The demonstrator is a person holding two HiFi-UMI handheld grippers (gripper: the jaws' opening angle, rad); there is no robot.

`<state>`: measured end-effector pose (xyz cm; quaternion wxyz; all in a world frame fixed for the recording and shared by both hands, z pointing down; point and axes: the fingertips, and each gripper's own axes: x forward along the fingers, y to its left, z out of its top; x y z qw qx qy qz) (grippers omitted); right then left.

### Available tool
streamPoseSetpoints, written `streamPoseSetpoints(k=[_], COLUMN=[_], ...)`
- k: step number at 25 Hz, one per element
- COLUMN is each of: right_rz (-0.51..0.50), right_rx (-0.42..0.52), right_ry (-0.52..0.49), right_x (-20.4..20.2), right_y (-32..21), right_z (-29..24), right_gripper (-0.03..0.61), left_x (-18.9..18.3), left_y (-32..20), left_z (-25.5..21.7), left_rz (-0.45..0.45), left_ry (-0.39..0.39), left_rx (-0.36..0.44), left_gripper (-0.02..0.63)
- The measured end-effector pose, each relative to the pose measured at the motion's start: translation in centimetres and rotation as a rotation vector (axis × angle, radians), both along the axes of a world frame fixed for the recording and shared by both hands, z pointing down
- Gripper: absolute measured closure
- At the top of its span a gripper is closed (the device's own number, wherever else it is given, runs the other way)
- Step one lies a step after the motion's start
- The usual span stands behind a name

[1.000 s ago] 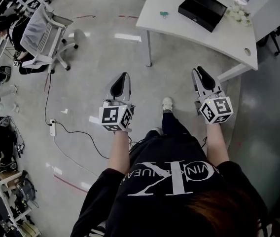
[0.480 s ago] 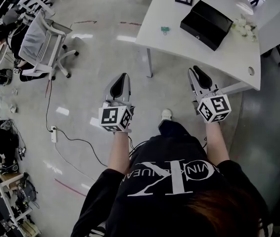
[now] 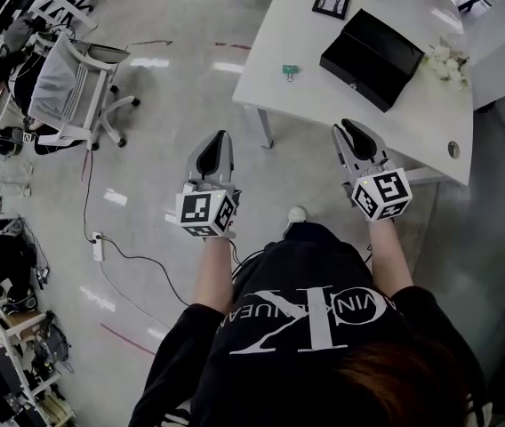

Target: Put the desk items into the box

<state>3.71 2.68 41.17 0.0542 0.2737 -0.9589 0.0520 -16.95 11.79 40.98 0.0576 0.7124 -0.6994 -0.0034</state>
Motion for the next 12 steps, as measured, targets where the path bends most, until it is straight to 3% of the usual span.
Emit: streamPoseSetpoints(k=[12], right_rz=[-0.060], right_rx=[-0.025], right_ry=[0.037], right_x=[-1.1], right_y=[-3.3], right_z=[2.2], right_gripper=[0.534], left_x=[0.8], left_y=[-3.9], left_z=[1.0], left_rz=[0.009], left_ry=[-0.002], left_rx=[-0.025], left_gripper=[0.603])
